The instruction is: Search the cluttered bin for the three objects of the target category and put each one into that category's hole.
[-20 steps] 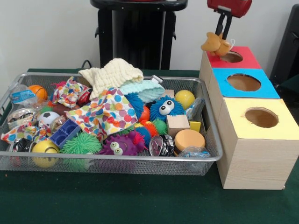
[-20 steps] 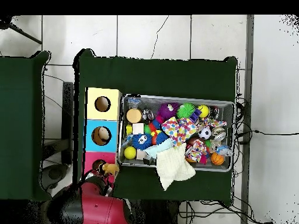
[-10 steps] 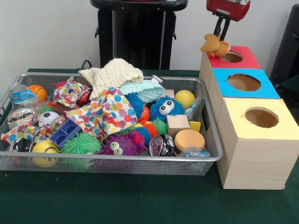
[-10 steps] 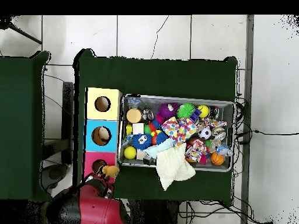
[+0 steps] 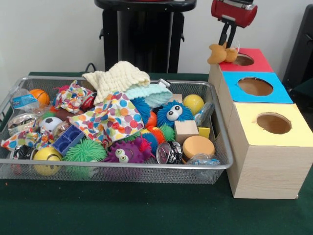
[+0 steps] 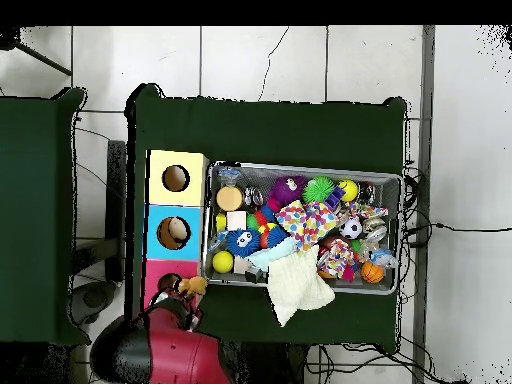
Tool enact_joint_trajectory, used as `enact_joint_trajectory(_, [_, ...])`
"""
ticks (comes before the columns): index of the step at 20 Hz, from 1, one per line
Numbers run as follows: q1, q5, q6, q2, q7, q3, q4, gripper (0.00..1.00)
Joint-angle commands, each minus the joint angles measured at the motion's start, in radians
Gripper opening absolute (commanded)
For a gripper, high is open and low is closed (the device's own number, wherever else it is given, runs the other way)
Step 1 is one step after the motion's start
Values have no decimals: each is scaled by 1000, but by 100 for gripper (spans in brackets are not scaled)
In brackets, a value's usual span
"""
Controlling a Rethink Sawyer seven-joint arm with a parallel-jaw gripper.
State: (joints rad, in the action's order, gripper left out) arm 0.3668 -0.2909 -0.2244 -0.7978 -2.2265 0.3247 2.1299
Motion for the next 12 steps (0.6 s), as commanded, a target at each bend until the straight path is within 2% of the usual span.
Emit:
enact_joint_trajectory(1, [-83,27,205,140,-158,-148,20,0])
enact_joint_trajectory(7, [-81,20,276,215,-156,-136,-9,0])
enact_joint_trajectory(12, [-77,2,284,214,-153,-134,-5,0])
